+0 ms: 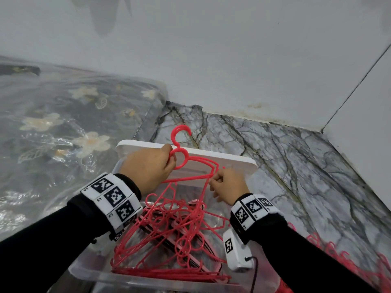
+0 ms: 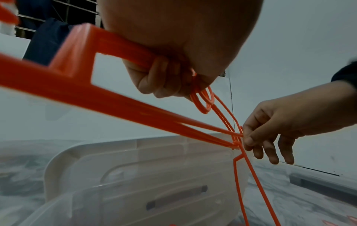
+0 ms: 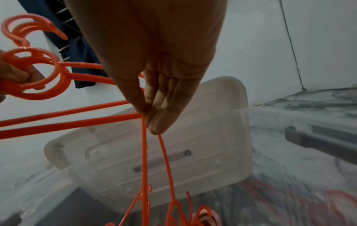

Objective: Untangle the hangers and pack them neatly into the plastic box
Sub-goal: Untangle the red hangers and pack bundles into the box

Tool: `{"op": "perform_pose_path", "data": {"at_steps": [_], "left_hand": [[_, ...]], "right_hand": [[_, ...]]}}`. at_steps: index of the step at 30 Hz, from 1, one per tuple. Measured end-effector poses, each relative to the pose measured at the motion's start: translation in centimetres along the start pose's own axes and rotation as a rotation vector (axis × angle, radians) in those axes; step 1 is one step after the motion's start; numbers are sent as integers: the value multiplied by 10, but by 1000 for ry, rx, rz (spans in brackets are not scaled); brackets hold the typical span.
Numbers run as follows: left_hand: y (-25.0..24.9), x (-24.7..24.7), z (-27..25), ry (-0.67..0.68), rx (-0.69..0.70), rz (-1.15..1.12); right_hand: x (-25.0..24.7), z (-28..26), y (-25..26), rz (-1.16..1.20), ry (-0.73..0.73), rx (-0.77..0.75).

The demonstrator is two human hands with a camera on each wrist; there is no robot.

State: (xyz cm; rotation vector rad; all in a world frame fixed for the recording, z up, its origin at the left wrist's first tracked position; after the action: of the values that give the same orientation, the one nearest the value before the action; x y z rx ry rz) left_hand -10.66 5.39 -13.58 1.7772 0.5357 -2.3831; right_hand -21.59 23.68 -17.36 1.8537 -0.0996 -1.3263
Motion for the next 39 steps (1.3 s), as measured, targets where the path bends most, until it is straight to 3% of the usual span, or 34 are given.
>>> {"op": "perform_pose_path", "data": {"at_steps": [9, 12, 20, 28, 35, 39], "left_hand": [[-1, 0, 1, 110, -22, -143], [5, 0, 3, 73, -82, -90], [8, -9, 2, -36, -78, 69], [9, -13, 3, -30, -203, -242], [5, -15, 1, -36, -196, -304], [4, -16, 1, -43, -167, -312]], "right_hand": [[7, -3, 1, -26, -66, 5], [3, -2, 5, -21, -73, -35], [-16, 1, 8, -3, -27, -135], [-64, 4, 8, 234, -129, -174], [-83, 4, 7, 406, -70, -218], [-94, 5, 6, 549, -112, -257]]}}
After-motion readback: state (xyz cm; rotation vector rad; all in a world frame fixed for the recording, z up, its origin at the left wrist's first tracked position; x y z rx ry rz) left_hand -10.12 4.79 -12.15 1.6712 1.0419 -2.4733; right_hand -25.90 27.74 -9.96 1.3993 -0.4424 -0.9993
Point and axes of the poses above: each hand's wrist, its own z-axis towards the middle knuckle, its own x-axis out of the palm, y = z × x, the point moved 2 cm from there along z, towards the middle knuckle, and after that the axes turned 4 degrees about -x, right-handed, at the moved point
